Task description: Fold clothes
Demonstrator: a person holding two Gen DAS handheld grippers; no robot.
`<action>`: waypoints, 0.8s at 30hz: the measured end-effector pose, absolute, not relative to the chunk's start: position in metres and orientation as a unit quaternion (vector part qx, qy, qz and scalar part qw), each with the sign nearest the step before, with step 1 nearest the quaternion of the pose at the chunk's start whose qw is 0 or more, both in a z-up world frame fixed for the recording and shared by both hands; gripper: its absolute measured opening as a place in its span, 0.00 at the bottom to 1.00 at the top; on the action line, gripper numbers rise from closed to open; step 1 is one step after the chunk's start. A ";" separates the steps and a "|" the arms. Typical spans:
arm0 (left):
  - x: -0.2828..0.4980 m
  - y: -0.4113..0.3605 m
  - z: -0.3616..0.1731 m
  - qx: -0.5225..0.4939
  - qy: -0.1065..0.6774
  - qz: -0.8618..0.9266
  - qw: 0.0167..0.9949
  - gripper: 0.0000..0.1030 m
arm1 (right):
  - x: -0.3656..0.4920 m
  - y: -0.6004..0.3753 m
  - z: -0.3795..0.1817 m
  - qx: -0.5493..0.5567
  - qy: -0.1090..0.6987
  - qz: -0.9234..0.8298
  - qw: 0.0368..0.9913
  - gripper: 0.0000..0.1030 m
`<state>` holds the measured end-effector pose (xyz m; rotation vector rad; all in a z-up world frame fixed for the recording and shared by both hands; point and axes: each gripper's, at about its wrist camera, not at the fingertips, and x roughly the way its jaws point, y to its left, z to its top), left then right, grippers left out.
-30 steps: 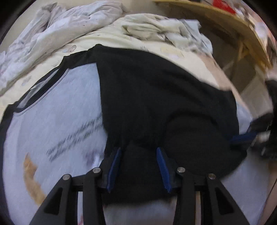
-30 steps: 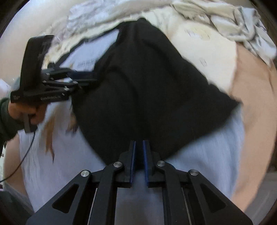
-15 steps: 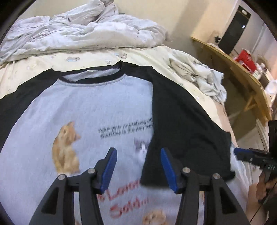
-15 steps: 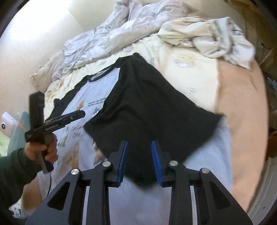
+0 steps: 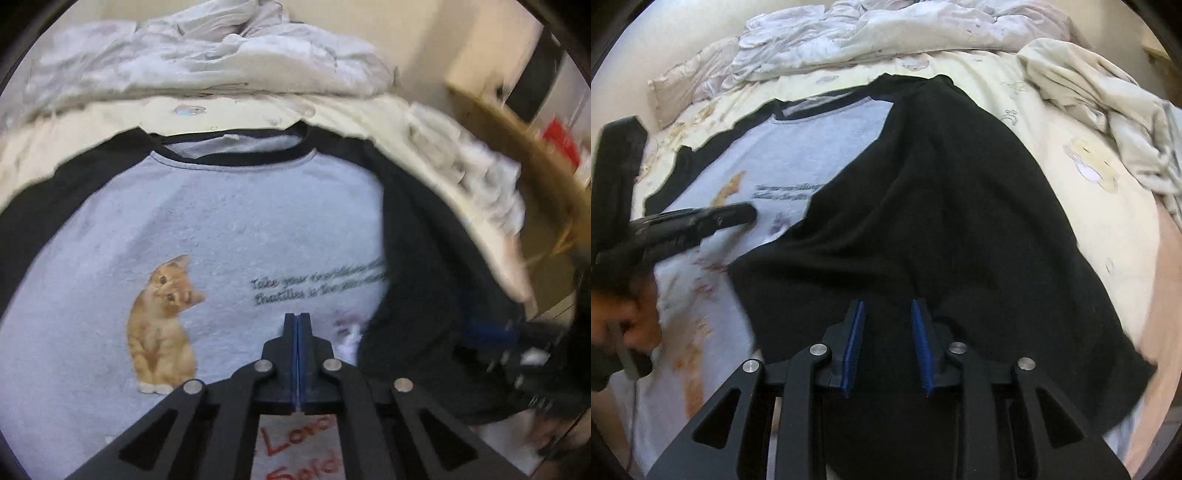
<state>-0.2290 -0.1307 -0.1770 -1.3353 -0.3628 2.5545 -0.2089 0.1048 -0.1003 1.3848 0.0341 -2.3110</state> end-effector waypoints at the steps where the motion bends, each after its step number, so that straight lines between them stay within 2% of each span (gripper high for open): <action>1: -0.231 -0.128 -0.176 -0.450 -0.133 0.872 0.143 0.00 | -0.202 0.110 -0.095 0.496 0.003 -0.839 0.226 0.30; 3: -0.239 -0.112 -0.179 -0.449 -0.120 0.867 0.180 0.02 | -0.190 0.124 -0.085 0.480 -0.014 -0.848 0.225 0.30; 5: -0.248 -0.101 -0.190 -0.463 -0.100 0.856 0.208 0.32 | -0.182 0.142 -0.087 0.486 -0.038 -0.846 0.216 0.30; 7: -0.257 -0.089 -0.203 -0.474 -0.083 0.847 0.225 0.37 | -0.174 0.161 -0.089 0.490 -0.063 -0.844 0.206 0.30; 9: -0.263 -0.078 -0.213 -0.480 -0.057 0.844 0.230 0.37 | -0.165 0.176 -0.095 0.496 -0.080 -0.841 0.200 0.30; 10: -0.265 -0.074 -0.218 -0.481 -0.035 0.849 0.214 0.14 | -0.161 0.181 -0.098 0.499 -0.083 -0.839 0.201 0.30; 11: -0.267 -0.073 -0.222 -0.482 -0.028 0.853 0.200 0.00 | -0.159 0.181 -0.100 0.503 -0.083 -0.836 0.204 0.30; 17: -0.276 -0.108 -0.213 -0.476 -0.069 0.865 0.145 0.00 | -0.142 0.182 -0.120 0.536 -0.060 -0.818 0.200 0.31; 21: -0.271 -0.107 -0.207 -0.488 -0.079 0.855 0.158 0.04 | -0.137 0.183 -0.116 0.539 -0.061 -0.816 0.200 0.30; 23: -0.264 -0.103 -0.200 -0.489 -0.084 0.852 0.170 0.30 | -0.136 0.190 -0.106 0.526 -0.082 -0.820 0.209 0.30; 24: -0.256 -0.103 -0.193 -0.480 -0.085 0.855 0.179 0.33 | -0.136 0.194 -0.097 0.512 -0.091 -0.827 0.212 0.30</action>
